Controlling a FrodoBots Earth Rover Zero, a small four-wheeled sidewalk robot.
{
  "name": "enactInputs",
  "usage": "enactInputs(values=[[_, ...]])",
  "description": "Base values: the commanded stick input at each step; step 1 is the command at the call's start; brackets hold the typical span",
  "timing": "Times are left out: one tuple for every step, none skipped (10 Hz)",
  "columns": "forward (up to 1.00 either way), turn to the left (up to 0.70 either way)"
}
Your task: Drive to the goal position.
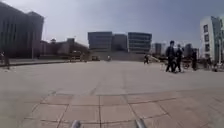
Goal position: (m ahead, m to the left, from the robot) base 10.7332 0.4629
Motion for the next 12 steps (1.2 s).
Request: enactInputs(values=[[0.7,-0.07],[0.7,0.0],[0.7,0.01],[0.7,0.01],[0.7,0.01],[0.7,0.01],[0.7,0.01],[0.7,0.01],[0.7,0.01],[0.7,0.01],[0.7,0.01],[0.7,0.0]])
